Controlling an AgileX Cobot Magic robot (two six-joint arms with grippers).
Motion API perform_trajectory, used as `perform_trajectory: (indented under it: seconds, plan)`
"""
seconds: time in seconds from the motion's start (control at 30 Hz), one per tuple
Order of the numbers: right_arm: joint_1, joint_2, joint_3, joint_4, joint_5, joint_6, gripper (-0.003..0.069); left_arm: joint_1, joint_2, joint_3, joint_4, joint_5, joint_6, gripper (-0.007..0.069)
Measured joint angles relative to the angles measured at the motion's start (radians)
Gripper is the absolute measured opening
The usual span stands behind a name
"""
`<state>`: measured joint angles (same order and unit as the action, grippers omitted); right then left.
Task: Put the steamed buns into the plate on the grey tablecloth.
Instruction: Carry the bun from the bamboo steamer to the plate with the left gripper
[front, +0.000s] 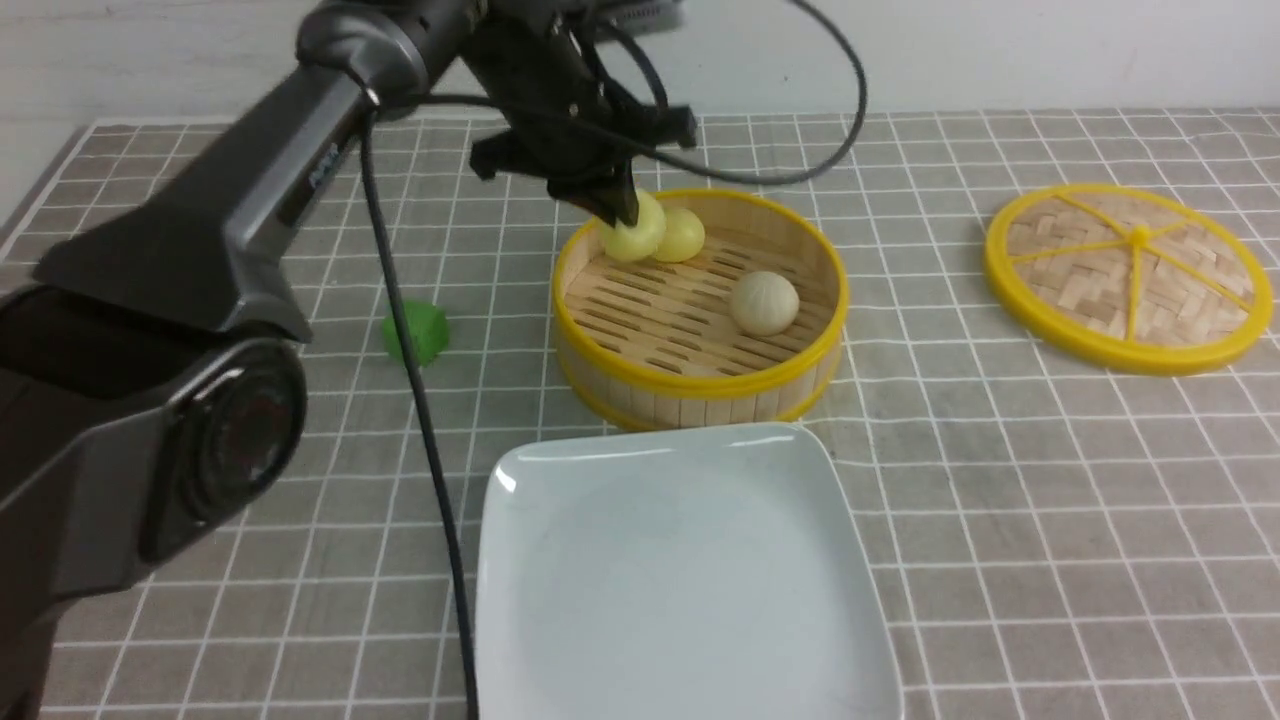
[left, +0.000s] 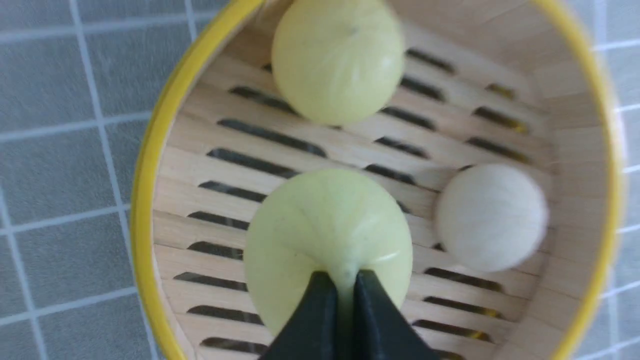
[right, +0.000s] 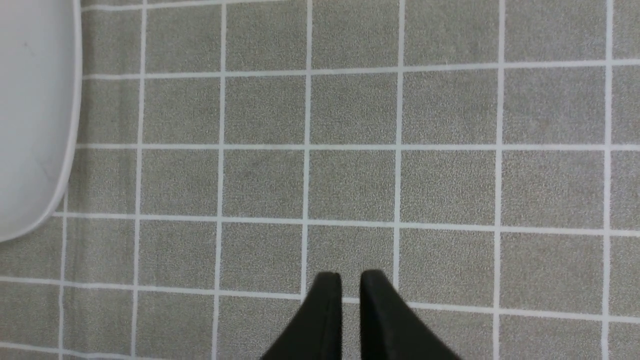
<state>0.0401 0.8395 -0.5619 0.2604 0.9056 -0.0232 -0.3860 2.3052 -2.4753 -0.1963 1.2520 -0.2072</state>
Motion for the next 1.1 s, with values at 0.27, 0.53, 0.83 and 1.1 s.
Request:
perform_trajectory:
  seconds: [0.27,0.53,0.83,1.1]
  plan:
    - [0.000,0.000,0.000,0.000,0.001,0.000,0.0092,-0.018,-0.384,0.269,0.011,-0.002,0.007,0.0022]
    - [0.000,0.000,0.000,0.024,0.001,0.000,0.0098,-0.123,-0.675,0.909,0.066,-0.016,0.009,0.0022]
    - [0.000,0.000,0.000,0.025,0.001,0.000,0.0114,-0.190,-0.698,1.380,0.095,-0.475,-0.024,0.0030]
    - [0.000,0.000,0.000,0.026,0.001,0.000,0.0125,-0.190,-0.651,1.411,0.093,-0.545,-0.070,0.0153]
